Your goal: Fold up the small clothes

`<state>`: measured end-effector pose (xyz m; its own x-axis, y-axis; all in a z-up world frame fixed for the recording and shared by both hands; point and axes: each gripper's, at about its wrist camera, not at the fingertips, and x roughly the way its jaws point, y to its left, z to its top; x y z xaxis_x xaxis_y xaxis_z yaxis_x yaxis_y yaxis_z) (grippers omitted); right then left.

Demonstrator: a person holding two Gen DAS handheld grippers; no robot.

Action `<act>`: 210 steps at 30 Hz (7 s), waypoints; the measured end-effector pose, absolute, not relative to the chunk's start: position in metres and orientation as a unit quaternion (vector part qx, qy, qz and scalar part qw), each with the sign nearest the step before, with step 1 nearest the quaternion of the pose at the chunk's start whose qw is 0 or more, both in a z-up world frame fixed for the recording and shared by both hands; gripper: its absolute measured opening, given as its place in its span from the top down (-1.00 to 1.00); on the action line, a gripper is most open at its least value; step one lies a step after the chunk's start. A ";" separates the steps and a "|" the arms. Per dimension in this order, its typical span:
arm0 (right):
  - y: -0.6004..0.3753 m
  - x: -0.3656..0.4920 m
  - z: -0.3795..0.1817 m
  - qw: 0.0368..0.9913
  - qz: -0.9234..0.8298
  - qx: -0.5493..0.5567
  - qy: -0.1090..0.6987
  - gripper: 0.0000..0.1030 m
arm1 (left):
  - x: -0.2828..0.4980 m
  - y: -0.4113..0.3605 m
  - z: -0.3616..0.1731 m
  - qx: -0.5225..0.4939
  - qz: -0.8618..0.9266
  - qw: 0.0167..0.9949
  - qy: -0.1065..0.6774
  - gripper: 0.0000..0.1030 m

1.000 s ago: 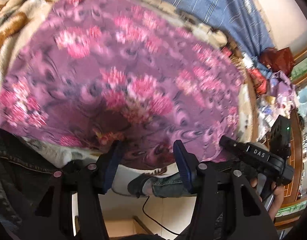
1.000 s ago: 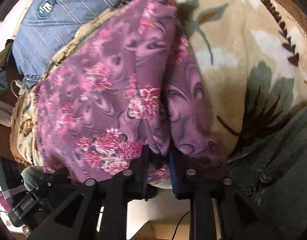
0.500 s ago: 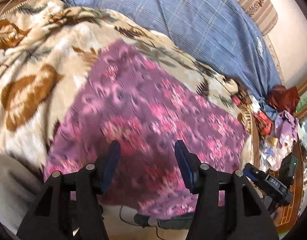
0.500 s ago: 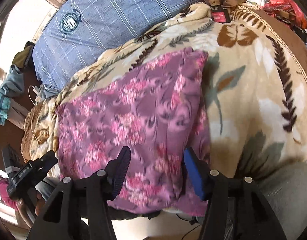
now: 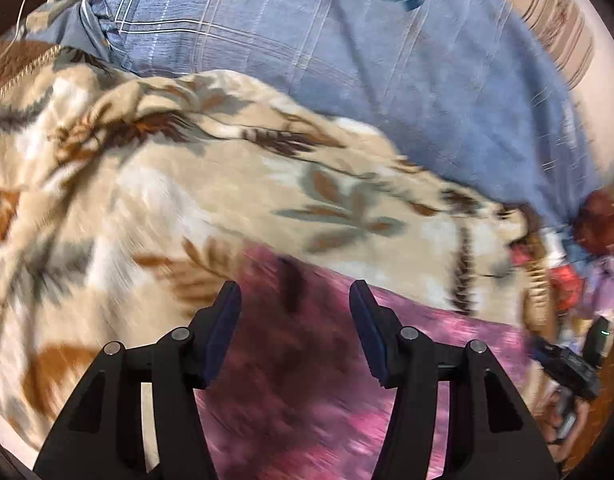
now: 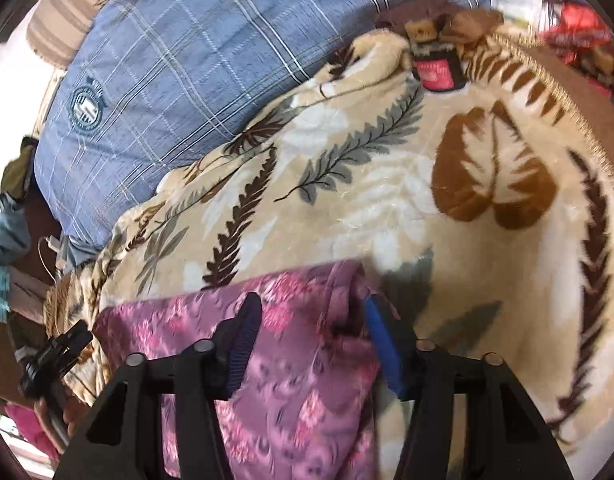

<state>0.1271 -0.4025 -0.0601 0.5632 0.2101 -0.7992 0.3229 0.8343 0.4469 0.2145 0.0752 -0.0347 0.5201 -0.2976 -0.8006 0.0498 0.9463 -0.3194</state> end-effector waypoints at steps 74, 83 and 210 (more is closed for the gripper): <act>-0.447 -0.012 -0.070 0.834 0.005 0.407 0.373 -0.41 | -0.019 -0.252 -0.096 0.095 -0.372 0.759 0.526 -0.07; -0.463 -0.012 -0.083 0.817 0.028 0.453 0.356 -0.40 | -0.034 -0.279 -0.125 0.151 -0.284 0.802 0.504 -0.02; -0.180 0.119 -0.072 0.813 0.187 0.279 0.476 -0.20 | 0.120 0.118 -0.036 -0.176 -0.132 0.875 0.431 0.05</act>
